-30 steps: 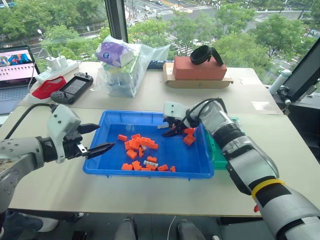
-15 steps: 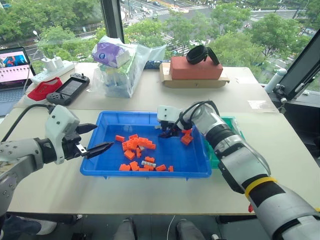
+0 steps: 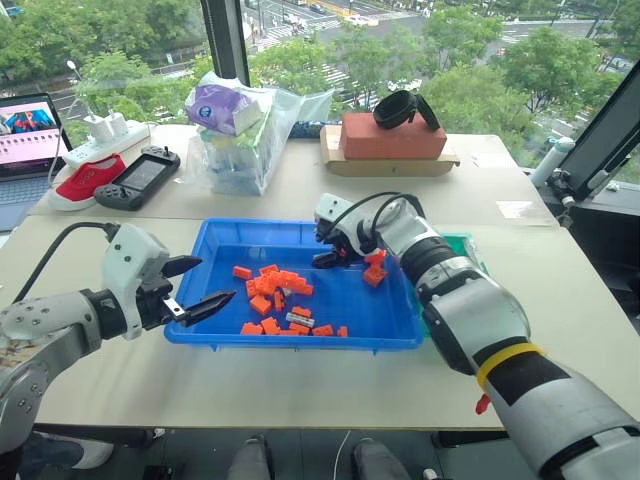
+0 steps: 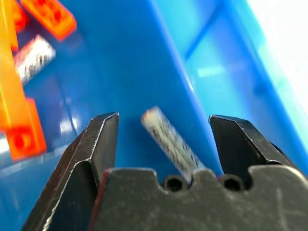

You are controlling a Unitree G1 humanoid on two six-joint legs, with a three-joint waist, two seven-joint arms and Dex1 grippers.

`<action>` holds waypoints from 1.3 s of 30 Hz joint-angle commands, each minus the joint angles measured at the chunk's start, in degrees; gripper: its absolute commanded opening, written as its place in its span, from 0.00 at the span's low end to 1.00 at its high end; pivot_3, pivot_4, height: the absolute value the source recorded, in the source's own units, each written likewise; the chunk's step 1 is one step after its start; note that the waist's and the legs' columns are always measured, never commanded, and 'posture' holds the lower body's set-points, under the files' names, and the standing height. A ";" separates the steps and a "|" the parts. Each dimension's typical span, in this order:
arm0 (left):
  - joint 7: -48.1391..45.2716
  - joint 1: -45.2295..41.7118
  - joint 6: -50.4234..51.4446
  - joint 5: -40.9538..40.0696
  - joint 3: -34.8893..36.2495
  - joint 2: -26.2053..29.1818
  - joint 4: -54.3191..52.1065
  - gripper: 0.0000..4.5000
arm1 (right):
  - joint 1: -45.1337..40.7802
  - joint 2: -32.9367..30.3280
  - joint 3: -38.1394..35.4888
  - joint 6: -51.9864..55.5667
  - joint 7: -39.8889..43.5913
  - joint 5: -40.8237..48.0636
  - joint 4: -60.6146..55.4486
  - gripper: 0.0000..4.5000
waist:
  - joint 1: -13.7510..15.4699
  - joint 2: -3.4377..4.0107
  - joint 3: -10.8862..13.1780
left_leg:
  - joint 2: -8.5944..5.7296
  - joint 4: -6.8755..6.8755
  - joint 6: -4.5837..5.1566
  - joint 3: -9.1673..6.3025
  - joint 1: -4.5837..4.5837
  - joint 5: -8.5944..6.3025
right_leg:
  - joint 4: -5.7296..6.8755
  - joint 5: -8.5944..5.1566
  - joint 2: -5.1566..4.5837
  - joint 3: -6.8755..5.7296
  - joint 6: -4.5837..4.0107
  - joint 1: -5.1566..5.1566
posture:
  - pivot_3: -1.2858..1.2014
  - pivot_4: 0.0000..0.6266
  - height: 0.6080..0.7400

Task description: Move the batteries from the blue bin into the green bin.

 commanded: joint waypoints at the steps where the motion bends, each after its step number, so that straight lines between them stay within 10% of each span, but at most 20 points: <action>1: 0.42 -0.12 -1.17 0.33 0.60 -0.25 -1.33 1.00 | -1.13 -0.99 1.64 -1.74 3.23 -1.95 -1.12 0.78 | -0.11 0.00 0.00 | 0.00 0.00 0.00 0.00 0.00 0.00 | 0.00 0.00 0.00 0.00 0.00 -0.01 | 0.52 0.24 1.00; 10: 0.46 -1.38 -1.77 1.11 -0.68 -0.46 -0.55 1.00 | 0.72 -0.17 2.73 -5.04 5.39 -3.47 -1.64 0.78 | -0.08 0.00 0.00 | 0.00 0.00 0.00 0.00 0.00 0.00 | 0.00 0.00 0.01 0.00 0.00 -0.01 | 0.52 0.24 1.00; 20: -0.50 -2.04 -1.32 0.10 0.36 -0.18 -0.51 1.00 | 3.36 -1.77 4.26 -6.99 9.10 -5.00 -3.42 0.06 | 0.01 0.00 0.00 | 0.00 0.02 -0.01 -0.01 0.01 0.00 | 0.01 0.00 0.01 -0.01 0.00 0.03 | 0.52 0.24 1.00; 39: -5.02 -16.61 0.03 -9.72 -5.16 -0.19 4.42 1.00 | 11.23 -31.00 -13.36 34.70 21.56 12.96 -44.54 0.06 | 1.58 -0.02 0.04 | 0.00 0.05 -0.03 -0.01 -0.03 -0.07 | -0.11 -0.01 0.01 -0.03 0.00 0.06 | 0.52 0.24 1.00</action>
